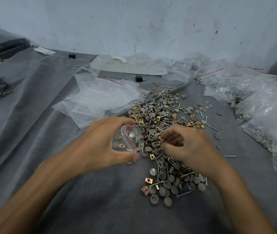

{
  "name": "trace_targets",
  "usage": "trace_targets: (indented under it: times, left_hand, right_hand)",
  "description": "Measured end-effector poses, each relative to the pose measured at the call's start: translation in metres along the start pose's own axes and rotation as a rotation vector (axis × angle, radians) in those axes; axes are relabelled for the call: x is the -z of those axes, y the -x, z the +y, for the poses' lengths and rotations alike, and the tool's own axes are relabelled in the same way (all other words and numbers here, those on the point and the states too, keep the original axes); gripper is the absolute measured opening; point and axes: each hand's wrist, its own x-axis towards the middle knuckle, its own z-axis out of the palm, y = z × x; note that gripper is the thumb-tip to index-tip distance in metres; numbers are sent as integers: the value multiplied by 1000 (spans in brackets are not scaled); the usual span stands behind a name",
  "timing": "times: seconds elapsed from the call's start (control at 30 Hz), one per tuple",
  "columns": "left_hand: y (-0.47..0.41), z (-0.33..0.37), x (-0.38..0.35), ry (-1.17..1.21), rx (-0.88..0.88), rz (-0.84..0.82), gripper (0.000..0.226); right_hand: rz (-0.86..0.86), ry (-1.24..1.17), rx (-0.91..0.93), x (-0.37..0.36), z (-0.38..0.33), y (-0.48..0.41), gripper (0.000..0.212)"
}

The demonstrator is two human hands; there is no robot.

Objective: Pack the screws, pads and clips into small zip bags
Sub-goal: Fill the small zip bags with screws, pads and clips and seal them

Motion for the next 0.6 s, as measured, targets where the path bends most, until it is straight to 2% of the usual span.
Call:
trace_targets:
  times: [0.2, 0.27, 0.47, 0.6]
  left_hand:
    - [0, 2, -4, -32, -8, -22, 83]
    - [0, 5, -5, -41, -22, -22, 84]
    - [0, 8, -4, -34, -42, -10, 86]
    - [0, 10, -3, -32, -38, -15, 85]
  right_hand:
    - [73, -479, 10, -4, -16, 2, 15]
    - [50, -540, 40, -16, -24, 2, 17]
    - [60, -437, 87, -37, -34, -1, 24]
    - [80, -301, 127, -36, -34, -1, 52]
